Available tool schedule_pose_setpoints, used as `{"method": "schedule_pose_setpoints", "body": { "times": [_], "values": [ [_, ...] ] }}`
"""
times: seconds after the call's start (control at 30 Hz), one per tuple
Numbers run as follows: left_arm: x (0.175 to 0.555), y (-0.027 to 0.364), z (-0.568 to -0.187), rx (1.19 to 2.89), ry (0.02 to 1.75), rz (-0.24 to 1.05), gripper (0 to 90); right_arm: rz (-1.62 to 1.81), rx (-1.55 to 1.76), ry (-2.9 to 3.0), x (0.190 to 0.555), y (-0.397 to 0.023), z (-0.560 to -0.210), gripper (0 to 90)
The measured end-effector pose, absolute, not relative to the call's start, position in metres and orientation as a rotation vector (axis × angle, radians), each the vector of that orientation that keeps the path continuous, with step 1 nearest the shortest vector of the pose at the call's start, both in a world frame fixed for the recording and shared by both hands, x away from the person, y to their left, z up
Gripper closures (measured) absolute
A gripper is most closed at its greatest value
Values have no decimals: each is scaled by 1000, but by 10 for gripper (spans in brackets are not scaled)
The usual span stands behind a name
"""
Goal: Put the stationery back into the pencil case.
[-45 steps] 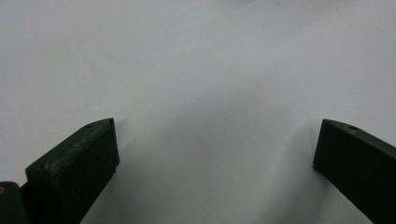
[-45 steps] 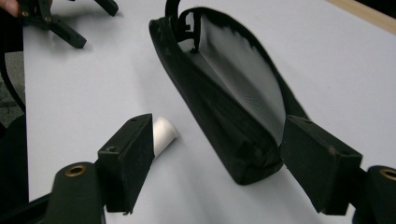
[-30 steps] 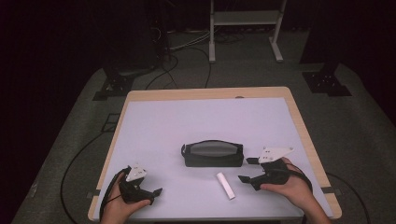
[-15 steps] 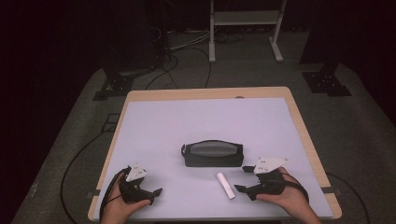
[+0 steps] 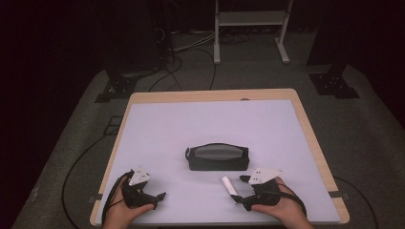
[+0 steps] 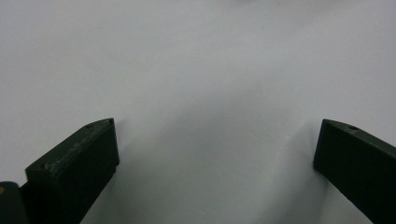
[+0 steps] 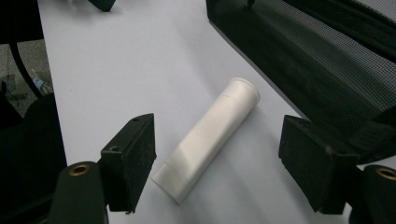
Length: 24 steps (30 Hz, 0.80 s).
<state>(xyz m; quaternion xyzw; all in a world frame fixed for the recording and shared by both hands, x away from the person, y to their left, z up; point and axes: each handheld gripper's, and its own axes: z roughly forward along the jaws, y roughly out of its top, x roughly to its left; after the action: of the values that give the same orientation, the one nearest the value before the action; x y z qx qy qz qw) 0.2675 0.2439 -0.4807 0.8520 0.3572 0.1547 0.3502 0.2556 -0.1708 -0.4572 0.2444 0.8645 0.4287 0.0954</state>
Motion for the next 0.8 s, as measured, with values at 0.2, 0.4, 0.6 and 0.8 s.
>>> {"method": "schedule_pose_setpoints", "body": {
  "times": [0.2,0.4,0.6,0.8],
  "values": [
    [267,244,-481,2207,925,401,0,1260,715,2569,253,-162,-462,285],
    [267,244,-481,2208,925,401,0,1236,691,2587,252,-158,-468,312],
    [267,244,-481,2207,925,401,0,1217,685,2607,251,-156,-472,356],
    [267,244,-481,2208,925,401,0,1206,685,2613,252,-155,-473,433]
  ]
}}
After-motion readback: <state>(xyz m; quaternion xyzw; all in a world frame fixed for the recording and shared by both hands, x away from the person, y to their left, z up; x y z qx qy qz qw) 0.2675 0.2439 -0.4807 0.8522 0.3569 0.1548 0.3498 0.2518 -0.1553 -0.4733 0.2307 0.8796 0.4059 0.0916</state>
